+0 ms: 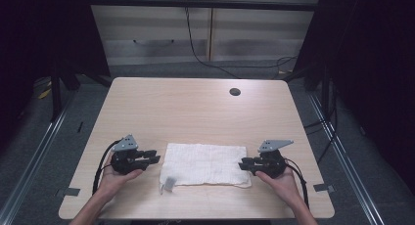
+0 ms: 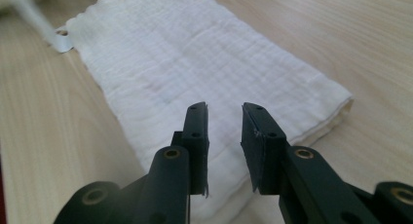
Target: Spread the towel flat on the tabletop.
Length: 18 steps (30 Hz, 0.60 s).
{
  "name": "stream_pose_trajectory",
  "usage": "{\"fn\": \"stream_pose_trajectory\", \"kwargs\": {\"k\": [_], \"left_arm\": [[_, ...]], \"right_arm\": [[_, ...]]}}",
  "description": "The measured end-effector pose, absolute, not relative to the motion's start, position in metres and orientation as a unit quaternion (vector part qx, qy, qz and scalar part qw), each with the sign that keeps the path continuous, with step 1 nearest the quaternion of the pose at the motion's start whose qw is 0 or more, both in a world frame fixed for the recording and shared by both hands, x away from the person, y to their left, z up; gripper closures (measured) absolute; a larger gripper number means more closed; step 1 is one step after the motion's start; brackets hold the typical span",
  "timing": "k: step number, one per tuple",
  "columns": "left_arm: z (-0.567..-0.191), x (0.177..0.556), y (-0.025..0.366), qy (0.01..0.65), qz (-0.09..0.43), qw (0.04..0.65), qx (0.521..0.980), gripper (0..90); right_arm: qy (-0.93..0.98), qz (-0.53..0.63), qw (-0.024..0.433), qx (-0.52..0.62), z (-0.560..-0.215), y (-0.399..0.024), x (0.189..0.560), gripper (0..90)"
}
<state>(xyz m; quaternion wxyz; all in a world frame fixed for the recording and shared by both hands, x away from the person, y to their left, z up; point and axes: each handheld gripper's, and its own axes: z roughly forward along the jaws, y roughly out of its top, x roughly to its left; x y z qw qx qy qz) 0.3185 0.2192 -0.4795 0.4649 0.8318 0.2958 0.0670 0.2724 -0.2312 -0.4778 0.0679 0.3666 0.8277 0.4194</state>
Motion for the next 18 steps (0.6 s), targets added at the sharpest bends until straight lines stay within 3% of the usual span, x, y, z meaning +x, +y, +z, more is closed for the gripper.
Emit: {"fn": "stream_pose_trajectory", "kwargs": {"k": [10,18], "left_arm": [[-0.493,0.342,0.175,0.281,0.061,0.427,0.857,69.1],[-0.504,0.330,0.179,0.270,0.049,0.414,0.868,68.9]], "right_arm": [[0.828,0.402,0.066,0.385,-0.491,-0.222,0.314,76.6],[0.842,0.384,0.056,0.373,-0.501,-0.211,0.300,76.4]]}}
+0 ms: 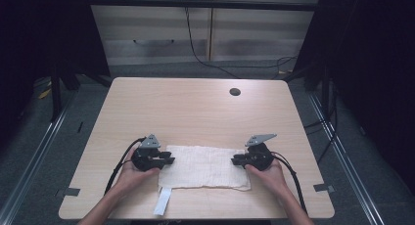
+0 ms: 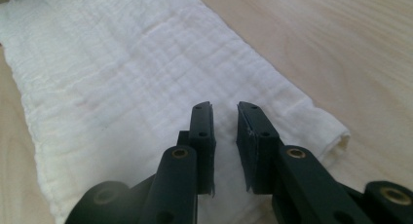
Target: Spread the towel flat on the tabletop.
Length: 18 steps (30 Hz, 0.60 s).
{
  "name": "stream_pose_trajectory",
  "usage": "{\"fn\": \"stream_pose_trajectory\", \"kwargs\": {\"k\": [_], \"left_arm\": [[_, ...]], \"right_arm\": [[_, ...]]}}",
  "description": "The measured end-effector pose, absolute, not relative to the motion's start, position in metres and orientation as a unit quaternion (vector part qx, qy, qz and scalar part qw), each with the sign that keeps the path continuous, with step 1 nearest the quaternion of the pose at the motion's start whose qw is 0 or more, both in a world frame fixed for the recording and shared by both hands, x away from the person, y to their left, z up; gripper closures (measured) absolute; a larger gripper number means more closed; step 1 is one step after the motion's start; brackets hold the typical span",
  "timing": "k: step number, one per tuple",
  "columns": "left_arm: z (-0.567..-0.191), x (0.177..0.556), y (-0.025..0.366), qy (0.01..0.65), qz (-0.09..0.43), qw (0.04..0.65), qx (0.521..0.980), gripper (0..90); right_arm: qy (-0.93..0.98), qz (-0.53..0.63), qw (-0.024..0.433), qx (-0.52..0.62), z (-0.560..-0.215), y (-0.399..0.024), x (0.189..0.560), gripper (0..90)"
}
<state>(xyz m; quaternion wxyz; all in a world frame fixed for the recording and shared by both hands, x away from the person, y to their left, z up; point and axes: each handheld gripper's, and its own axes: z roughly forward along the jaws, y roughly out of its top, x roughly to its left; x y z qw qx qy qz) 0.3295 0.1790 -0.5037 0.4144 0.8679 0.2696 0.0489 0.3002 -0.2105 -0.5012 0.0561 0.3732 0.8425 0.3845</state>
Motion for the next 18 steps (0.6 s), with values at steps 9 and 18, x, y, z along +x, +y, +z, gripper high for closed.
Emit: {"fn": "stream_pose_trajectory", "kwargs": {"k": [9,18], "left_arm": [[-0.505,0.315,0.190,0.274,0.053,0.420,0.864,72.3],[-0.504,0.309,0.192,0.277,0.059,0.415,0.865,72.3]], "right_arm": [[0.853,0.381,0.051,0.352,-0.498,-0.209,0.274,75.8],[0.822,0.408,0.080,0.391,-0.483,-0.232,0.299,75.1]]}}
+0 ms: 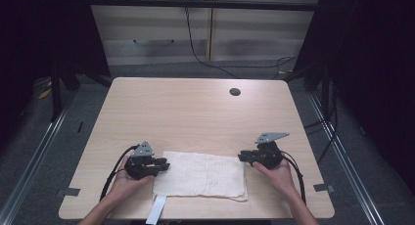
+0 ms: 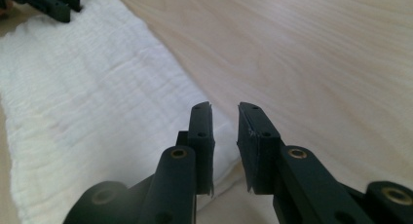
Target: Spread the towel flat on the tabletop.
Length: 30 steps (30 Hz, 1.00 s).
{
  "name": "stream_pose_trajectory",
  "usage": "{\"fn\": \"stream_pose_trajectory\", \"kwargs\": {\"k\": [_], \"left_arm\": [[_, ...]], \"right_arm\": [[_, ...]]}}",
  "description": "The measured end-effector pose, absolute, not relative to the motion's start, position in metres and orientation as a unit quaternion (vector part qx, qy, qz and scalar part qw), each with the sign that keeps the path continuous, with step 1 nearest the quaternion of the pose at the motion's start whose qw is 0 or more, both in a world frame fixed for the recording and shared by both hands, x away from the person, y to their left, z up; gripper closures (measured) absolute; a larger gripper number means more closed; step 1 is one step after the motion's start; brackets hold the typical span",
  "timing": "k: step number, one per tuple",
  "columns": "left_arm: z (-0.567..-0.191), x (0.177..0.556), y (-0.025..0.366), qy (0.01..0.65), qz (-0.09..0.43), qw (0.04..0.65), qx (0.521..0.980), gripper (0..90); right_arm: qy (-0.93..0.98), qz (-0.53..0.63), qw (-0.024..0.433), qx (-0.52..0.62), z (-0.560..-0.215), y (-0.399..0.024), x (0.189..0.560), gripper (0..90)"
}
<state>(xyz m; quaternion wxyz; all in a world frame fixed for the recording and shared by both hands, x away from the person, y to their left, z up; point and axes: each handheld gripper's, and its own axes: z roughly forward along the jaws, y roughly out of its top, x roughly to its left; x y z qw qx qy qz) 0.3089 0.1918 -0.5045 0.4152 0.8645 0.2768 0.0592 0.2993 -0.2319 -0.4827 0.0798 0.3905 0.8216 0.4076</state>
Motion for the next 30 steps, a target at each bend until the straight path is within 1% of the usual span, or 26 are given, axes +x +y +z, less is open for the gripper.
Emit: {"fn": "stream_pose_trajectory", "kwargs": {"k": [6,11,13,17,22,23,25,27,29,30], "left_arm": [[-0.505,0.309,0.193,0.278,0.055,0.419,0.863,72.2],[-0.505,0.309,0.196,0.280,0.050,0.422,0.861,72.1],[-0.505,0.309,0.195,0.279,0.051,0.420,0.862,72.2],[-0.506,0.308,0.196,0.277,0.053,0.422,0.861,72.2],[-0.507,0.310,0.197,0.278,0.046,0.428,0.859,72.2],[-0.507,0.311,0.198,0.279,0.040,0.430,0.857,72.2],[-0.506,0.311,0.197,0.280,0.039,0.428,0.858,72.1],[-0.504,0.311,0.198,0.279,0.038,0.419,0.863,70.9],[-0.501,0.312,0.200,0.291,0.021,0.415,0.861,68.7],[-0.498,0.311,0.203,0.293,0.033,0.419,0.859,66.1]], "right_arm": [[0.822,0.406,0.067,0.394,-0.495,-0.230,0.311,70.1],[0.829,0.395,0.064,0.390,-0.498,-0.227,0.309,67.4],[0.830,0.389,0.069,0.394,-0.499,-0.229,0.308,63.9],[0.831,0.387,0.066,0.394,-0.500,-0.233,0.305,64.5],[0.835,0.384,0.063,0.388,-0.502,-0.229,0.305,67.6],[0.835,0.386,0.059,0.388,-0.502,-0.228,0.304,69.6],[0.837,0.388,0.055,0.383,-0.503,-0.228,0.305,78.9],[0.836,0.388,0.051,0.386,-0.504,-0.228,0.305,84.8],[0.836,0.388,0.049,0.384,-0.504,-0.227,0.306,86.3],[0.837,0.387,0.050,0.383,-0.503,-0.227,0.306,86.5]]}}
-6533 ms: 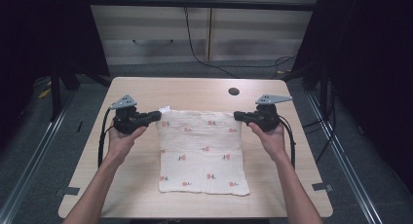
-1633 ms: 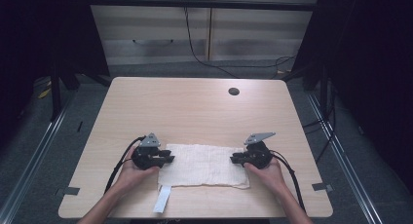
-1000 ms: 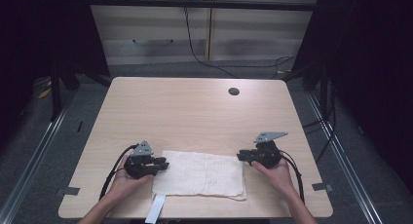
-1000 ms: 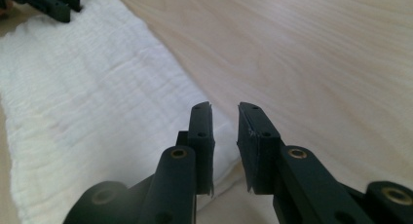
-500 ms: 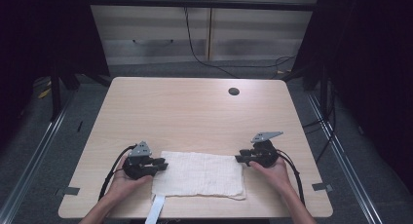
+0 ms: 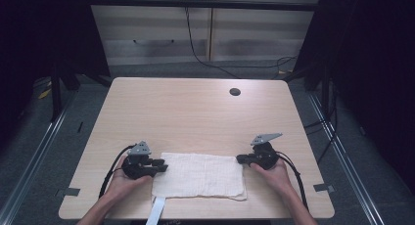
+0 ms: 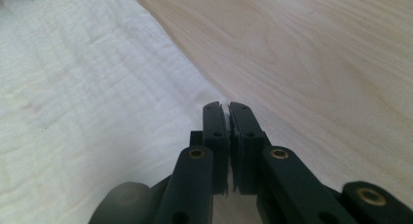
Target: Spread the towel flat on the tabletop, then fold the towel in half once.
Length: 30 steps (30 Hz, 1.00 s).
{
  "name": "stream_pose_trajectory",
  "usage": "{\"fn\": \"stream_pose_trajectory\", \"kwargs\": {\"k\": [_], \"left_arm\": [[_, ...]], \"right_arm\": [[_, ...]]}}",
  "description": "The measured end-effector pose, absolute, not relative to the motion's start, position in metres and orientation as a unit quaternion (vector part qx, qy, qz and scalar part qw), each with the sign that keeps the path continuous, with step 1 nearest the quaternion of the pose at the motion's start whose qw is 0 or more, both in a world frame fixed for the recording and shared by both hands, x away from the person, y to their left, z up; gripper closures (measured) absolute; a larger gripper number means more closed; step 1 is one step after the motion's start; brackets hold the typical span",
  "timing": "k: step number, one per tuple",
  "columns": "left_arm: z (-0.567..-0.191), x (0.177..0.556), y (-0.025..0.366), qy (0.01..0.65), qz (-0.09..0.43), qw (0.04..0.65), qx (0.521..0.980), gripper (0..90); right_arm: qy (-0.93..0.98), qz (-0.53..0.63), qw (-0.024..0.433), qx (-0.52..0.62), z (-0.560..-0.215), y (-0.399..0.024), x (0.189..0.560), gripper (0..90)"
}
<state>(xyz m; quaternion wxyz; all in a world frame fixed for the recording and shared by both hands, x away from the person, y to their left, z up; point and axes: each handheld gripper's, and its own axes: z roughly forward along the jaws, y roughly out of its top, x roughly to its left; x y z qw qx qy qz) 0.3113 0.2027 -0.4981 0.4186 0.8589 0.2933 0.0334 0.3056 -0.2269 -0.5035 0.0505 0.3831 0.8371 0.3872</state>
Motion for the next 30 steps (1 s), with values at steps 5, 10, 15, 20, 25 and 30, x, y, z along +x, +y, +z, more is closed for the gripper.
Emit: {"fn": "stream_pose_trajectory", "kwargs": {"k": [5,10,15,20,25,30], "left_arm": [[-0.486,0.330,0.212,0.315,0.044,0.441,0.839,64.4],[-0.489,0.349,0.204,0.315,0.048,0.431,0.844,59.7],[-0.500,0.357,0.193,0.311,0.039,0.404,0.859,55.8],[-0.503,0.352,0.189,0.295,0.051,0.396,0.868,56.7],[-0.502,0.343,0.188,0.262,0.057,0.392,0.880,71.9],[-0.501,0.338,0.184,0.248,0.059,0.386,0.886,83.7]], "right_arm": [[0.838,0.386,0.051,0.383,-0.503,-0.226,0.306,86.7],[0.837,0.386,0.050,0.383,-0.503,-0.226,0.306,86.6],[0.837,0.387,0.050,0.384,-0.503,-0.226,0.306,86.6],[0.837,0.387,0.050,0.383,-0.503,-0.226,0.306,86.6],[0.838,0.385,0.054,0.381,-0.503,-0.226,0.306,86.6],[0.839,0.384,0.053,0.381,-0.503,-0.225,0.305,86.8]]}}
